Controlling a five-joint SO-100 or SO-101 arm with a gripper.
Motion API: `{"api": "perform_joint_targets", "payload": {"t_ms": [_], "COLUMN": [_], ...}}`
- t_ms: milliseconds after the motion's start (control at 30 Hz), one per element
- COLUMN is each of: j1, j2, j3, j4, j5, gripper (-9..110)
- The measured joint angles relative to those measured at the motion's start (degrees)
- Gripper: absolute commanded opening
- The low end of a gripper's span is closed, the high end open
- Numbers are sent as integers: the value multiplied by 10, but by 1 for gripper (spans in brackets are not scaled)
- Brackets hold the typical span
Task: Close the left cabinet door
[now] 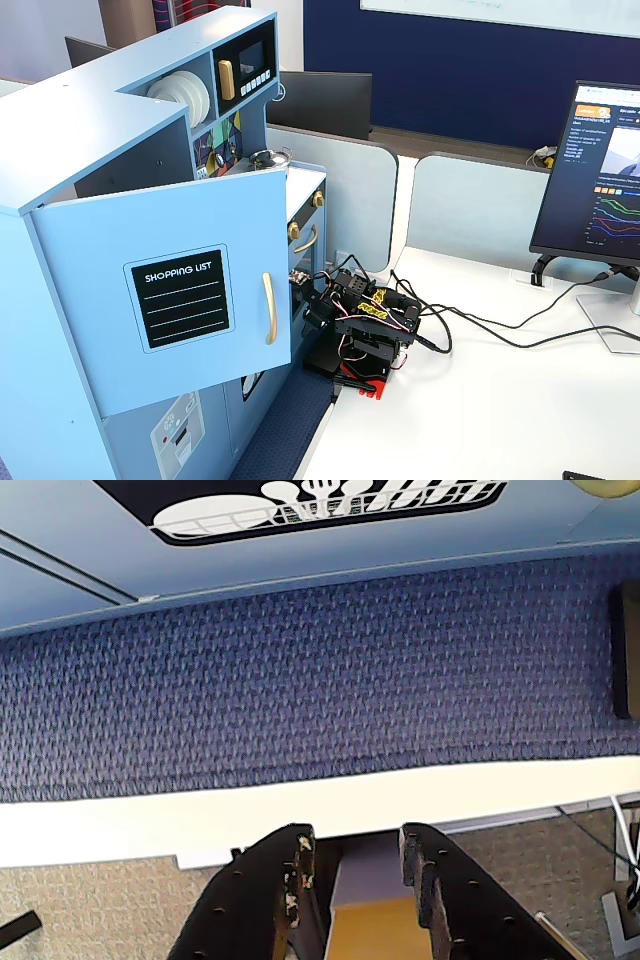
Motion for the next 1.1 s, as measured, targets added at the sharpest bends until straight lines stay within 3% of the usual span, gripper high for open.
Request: {"api": "perform_joint_targets", "payload": {"t_ms": [633, 833, 1100], "j1": [-25, -181, -376], "j2": [0, -1, -2], "j3": [0, -40, -156], "j4": [0, -3, -192], "j5": [2, 87, -21], "gripper": [0, 0, 0]}}
